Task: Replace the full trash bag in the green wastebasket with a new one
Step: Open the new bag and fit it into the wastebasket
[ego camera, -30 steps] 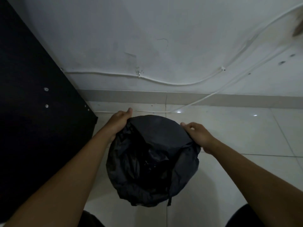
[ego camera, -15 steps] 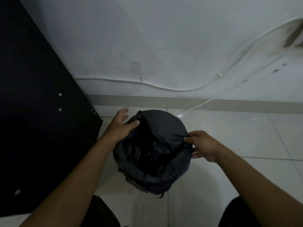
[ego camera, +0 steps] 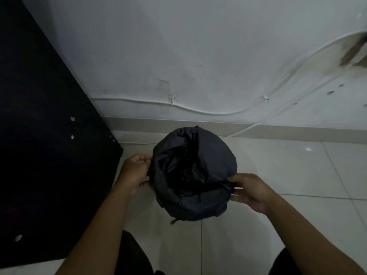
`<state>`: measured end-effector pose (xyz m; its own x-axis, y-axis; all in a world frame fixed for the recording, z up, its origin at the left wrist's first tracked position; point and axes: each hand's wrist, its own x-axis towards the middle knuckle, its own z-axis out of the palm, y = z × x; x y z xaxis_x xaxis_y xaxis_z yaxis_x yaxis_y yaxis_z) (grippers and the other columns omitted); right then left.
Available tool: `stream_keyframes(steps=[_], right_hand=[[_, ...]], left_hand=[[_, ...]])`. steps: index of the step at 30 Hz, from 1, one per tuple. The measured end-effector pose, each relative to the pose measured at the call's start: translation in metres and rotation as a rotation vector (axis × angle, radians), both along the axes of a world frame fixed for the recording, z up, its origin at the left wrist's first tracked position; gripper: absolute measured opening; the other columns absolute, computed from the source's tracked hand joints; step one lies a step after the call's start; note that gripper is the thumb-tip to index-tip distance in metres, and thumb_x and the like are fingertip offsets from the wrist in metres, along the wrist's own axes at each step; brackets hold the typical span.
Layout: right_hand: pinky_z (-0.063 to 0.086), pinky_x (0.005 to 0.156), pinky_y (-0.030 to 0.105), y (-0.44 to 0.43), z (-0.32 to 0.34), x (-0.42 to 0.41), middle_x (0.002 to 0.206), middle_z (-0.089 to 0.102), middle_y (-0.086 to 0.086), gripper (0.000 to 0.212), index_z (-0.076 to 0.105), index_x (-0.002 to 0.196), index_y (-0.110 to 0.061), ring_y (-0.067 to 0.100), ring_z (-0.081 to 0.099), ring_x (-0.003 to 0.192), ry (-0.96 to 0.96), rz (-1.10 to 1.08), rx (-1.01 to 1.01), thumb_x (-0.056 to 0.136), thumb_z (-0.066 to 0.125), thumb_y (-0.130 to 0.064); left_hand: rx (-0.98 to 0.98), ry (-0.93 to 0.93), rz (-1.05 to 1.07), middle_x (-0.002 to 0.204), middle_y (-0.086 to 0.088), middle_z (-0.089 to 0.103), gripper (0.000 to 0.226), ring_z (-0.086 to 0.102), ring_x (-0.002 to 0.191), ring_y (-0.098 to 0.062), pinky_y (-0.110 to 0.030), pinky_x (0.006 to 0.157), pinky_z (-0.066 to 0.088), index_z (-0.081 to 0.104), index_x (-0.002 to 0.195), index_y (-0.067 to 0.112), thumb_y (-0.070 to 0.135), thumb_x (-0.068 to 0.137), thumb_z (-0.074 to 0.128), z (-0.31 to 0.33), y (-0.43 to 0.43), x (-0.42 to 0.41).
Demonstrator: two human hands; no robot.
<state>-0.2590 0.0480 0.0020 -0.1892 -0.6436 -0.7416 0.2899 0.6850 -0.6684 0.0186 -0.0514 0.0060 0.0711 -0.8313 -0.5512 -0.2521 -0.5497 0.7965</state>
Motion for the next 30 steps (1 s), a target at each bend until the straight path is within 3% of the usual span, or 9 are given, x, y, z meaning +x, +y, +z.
stream_keyframes(steps=[2, 5, 8, 11, 13, 19, 22, 25, 30], right_hand=[[0.06, 0.065, 0.035, -0.002, -0.004, 0.005, 0.105, 0.067, 0.02, 0.019, 0.064, 0.108, 0.006, 0.032, 0.066, 0.09, -0.002, -0.023, -0.029, 0.094, 0.052, 0.0], [0.06, 0.069, 0.037, -0.002, -0.008, 0.008, 0.109, 0.069, 0.02, 0.021, 0.062, 0.113, 0.003, 0.032, 0.067, 0.095, -0.005, -0.021, -0.023, 0.094, 0.054, -0.001], [0.057, 0.074, 0.038, 0.001, -0.003, 0.005, 0.11, 0.068, 0.017, 0.032, 0.058, 0.123, -0.001, 0.03, 0.066, 0.097, 0.021, 0.052, 0.009, 0.091, 0.062, -0.007], [0.045, 0.088, 0.038, 0.005, -0.003, 0.001, 0.121, 0.054, 0.011, 0.059, 0.039, 0.139, -0.012, 0.03, 0.054, 0.108, 0.668, 0.233, -0.095, 0.088, 0.069, -0.018], [0.037, 0.099, 0.037, 0.005, -0.001, 0.003, 0.131, 0.05, 0.012, 0.054, 0.041, 0.138, -0.015, 0.031, 0.046, 0.118, 1.213, 0.382, -0.441, 0.09, 0.063, -0.021], [0.049, 0.084, 0.037, -0.004, -0.031, 0.05, 0.11, 0.066, 0.014, 0.03, 0.066, 0.113, -0.007, 0.033, 0.06, 0.102, 1.193, 1.088, -0.857, 0.095, 0.045, -0.021], [0.021, 0.117, 0.044, -0.003, -0.056, 0.048, 0.154, 0.038, 0.011, 0.069, 0.039, 0.148, -0.016, 0.033, 0.029, 0.144, 1.345, 1.299, -0.49, 0.097, 0.02, -0.058], [-0.008, 0.119, 0.044, 0.0, -0.059, 0.033, 0.165, 0.0, 0.008, 0.071, 0.004, 0.157, -0.019, 0.031, -0.006, 0.151, 1.371, 1.495, -0.091, 0.099, 0.016, -0.058], [0.044, 0.094, 0.041, -0.006, -0.036, 0.06, 0.124, 0.06, 0.014, 0.049, 0.054, 0.128, -0.012, 0.034, 0.058, 0.11, 1.522, 1.278, -0.43, 0.086, 0.059, -0.036]], left_hand=[[-0.086, -0.202, -0.035, 0.093, -0.008, 0.07, 0.03, 0.066, 0.083, -0.025, -0.037, 0.07, 0.057, 0.068, 0.086, 0.016, 0.039, 0.096, 0.052, -0.005, 0.0, -0.003], [-0.03, -0.101, -0.002, 0.097, -0.003, 0.07, 0.039, 0.068, 0.088, -0.026, -0.04, 0.077, 0.059, 0.068, 0.096, 0.022, 0.059, 0.087, 0.057, -0.004, 0.005, -0.007], [0.016, -0.057, -0.077, 0.109, -0.007, 0.066, 0.04, 0.067, 0.093, -0.028, -0.045, 0.075, 0.06, 0.056, 0.114, 0.026, 0.036, 0.08, 0.076, -0.007, 0.008, -0.012], [-0.106, -0.005, -0.045, 0.107, -0.01, 0.067, 0.03, 0.068, 0.09, -0.025, -0.044, 0.075, 0.06, 0.059, 0.112, 0.022, 0.013, 0.086, 0.07, 0.001, 0.007, -0.023], [-0.246, -0.012, -0.116, 0.103, -0.002, 0.068, 0.028, 0.067, 0.088, -0.016, -0.033, 0.078, 0.057, 0.062, 0.11, 0.025, 0.016, 0.086, 0.071, 0.011, 0.007, -0.031], [-0.485, -0.075, -0.39, 0.109, 0.011, 0.068, 0.037, 0.064, 0.099, -0.002, -0.019, 0.088, 0.052, 0.065, 0.124, 0.025, 0.021, 0.087, 0.071, 0.035, 0.024, -0.047], [-0.586, -0.063, -0.377, 0.113, 0.013, 0.068, 0.035, 0.063, 0.1, 0.002, -0.015, 0.087, 0.051, 0.066, 0.124, 0.026, 0.021, 0.089, 0.068, 0.043, 0.029, -0.049], [-0.64, -0.073, -0.42, 0.119, 0.011, 0.066, 0.036, 0.061, 0.105, -0.001, -0.017, 0.092, 0.049, 0.064, 0.124, 0.028, 0.019, 0.089, 0.068, 0.044, 0.039, -0.053], [-0.586, -0.03, -0.426, 0.12, 0.008, 0.067, 0.038, 0.063, 0.109, -0.006, -0.033, 0.098, 0.051, 0.065, 0.125, 0.027, 0.026, 0.087, 0.065, 0.042, 0.04, -0.056]])
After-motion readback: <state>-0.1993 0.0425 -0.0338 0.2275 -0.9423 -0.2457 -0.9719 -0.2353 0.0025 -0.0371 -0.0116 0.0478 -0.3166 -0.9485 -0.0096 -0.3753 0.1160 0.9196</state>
